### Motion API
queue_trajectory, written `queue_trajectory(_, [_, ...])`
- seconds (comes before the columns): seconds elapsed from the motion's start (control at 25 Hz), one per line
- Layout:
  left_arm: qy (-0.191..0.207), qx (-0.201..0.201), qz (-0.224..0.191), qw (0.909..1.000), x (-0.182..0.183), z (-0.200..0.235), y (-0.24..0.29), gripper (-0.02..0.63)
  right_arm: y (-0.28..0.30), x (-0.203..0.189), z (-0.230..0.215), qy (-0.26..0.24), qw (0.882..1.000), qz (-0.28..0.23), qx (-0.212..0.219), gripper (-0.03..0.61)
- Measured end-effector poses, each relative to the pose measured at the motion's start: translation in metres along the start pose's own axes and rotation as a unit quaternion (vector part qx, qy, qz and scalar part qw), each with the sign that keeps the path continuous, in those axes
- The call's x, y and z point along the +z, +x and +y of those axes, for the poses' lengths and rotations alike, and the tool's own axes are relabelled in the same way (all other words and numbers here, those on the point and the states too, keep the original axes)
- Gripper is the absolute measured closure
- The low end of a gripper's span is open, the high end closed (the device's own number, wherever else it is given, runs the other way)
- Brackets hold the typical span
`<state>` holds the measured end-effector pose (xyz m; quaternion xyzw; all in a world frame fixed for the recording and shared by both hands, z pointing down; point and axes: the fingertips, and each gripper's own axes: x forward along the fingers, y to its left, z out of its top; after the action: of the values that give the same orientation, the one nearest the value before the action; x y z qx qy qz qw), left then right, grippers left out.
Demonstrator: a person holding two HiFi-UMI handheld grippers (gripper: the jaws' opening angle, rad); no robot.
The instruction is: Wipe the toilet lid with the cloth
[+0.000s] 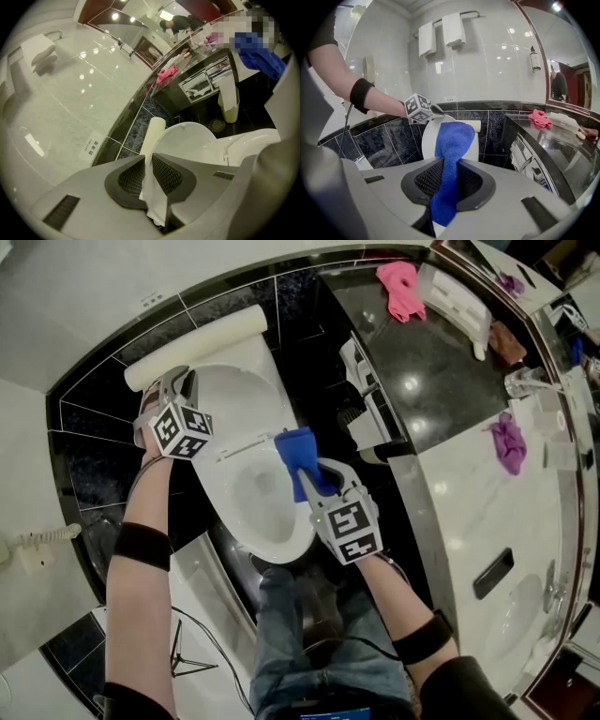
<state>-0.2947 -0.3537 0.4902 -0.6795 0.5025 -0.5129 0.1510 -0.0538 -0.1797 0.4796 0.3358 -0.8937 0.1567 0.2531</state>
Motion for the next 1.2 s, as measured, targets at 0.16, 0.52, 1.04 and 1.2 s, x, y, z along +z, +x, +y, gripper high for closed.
queue_trajectory(0.16, [0.0,-0.009,0.003,1.0,-0.001,-0.002,-0.004,0.529,-0.006,0.003,-0.003,-0.003,1.0,-0.003,-0.003,0.488])
queue_trajectory(0.52, [-0.002,0.014,-0.009,0.9999,0.016,0.005,-0.065,0.523,-0.024,0.013,0.001,-0.012,1.0,-0.009,0.004,0.488])
queue_trajectory(1.04, [-0.224,0.083,-0.024,0.9708,0.046,0.028,-0.297,0.614,-0.104,0.068,0.026,-0.064,0.997,-0.032,0.038,0.488])
queue_trajectory(1.2, [-0.289,0.09,-0.03,0.9525,0.052,0.015,-0.36,0.614,-0.136,0.08,0.032,-0.078,0.995,-0.04,0.045,0.488])
